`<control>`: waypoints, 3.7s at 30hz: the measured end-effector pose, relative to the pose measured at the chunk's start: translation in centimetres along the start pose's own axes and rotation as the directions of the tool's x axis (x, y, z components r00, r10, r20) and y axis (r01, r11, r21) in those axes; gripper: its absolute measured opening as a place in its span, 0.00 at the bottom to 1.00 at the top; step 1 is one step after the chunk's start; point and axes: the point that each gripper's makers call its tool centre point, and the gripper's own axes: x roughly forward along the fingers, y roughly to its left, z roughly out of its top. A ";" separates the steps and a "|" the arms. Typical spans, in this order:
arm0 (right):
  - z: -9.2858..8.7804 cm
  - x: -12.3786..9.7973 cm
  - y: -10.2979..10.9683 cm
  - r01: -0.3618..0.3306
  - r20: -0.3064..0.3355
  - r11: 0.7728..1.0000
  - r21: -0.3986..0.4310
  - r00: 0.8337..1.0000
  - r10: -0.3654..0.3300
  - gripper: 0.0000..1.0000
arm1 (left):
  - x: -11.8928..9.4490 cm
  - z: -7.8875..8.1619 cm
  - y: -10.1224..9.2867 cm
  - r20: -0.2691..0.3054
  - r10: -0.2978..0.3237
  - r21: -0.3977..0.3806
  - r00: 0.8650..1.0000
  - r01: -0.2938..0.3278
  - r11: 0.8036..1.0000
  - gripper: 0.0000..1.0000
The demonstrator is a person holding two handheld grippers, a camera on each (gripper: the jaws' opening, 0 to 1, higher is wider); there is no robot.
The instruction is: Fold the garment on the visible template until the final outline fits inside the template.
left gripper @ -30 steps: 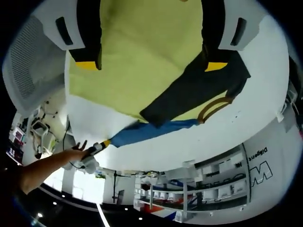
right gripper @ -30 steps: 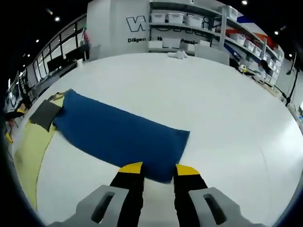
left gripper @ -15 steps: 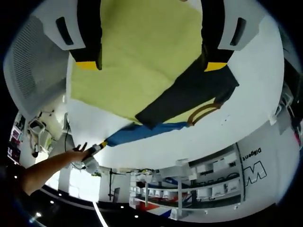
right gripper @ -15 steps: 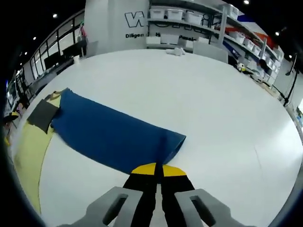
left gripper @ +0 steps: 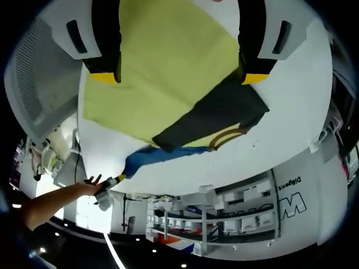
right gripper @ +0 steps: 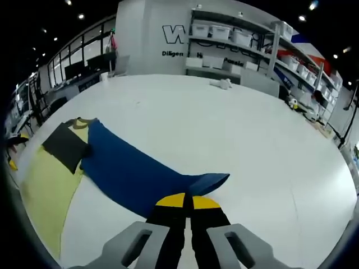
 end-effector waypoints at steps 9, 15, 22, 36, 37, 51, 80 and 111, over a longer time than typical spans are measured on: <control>4.3 -1.6 3.0 -0.039 0.053 0.997 -0.061 0.998 0.042 0.00 | -2.3 -0.8 1.4 0.053 0.040 -0.054 0.998 -0.037 0.998 0.84; 6.3 -1.6 5.3 -0.068 0.085 0.994 -0.083 0.994 0.075 0.00 | -3.5 -1.5 2.1 0.058 0.058 -0.064 0.997 -0.054 0.996 0.83; 8.7 -1.2 8.3 -0.115 0.120 0.987 -0.109 0.985 0.128 0.00 | -4.6 -1.1 1.9 0.077 0.047 -0.028 0.996 -0.045 0.999 0.86; 13.6 -2.6 14.4 -0.182 0.148 0.955 -0.236 0.964 0.220 0.00 | -5.8 -3.3 1.6 0.079 0.043 -0.041 0.996 -0.040 0.998 0.91; 14.0 -2.7 14.8 -0.184 0.149 0.951 -0.250 0.963 0.225 0.00 | -5.9 -3.4 1.6 0.080 0.045 -0.040 0.996 -0.042 0.998 0.91; 21.2 -5.3 22.3 -0.248 0.238 0.908 -0.338 0.911 0.337 0.00 | -7.2 -4.4 1.8 0.110 0.071 -0.050 0.991 -0.066 0.997 0.91; 18.2 -0.9 36.3 -0.391 0.141 0.844 -0.368 0.873 0.466 0.00 | -8.3 -4.7 3.7 0.140 0.115 -0.079 0.984 -0.105 0.991 0.91; 13.6 4.5 42.5 -0.513 0.005 0.814 -0.272 0.845 0.535 0.00 | -9.1 -5.8 3.3 0.081 0.108 -0.087 0.991 -0.101 0.991 0.95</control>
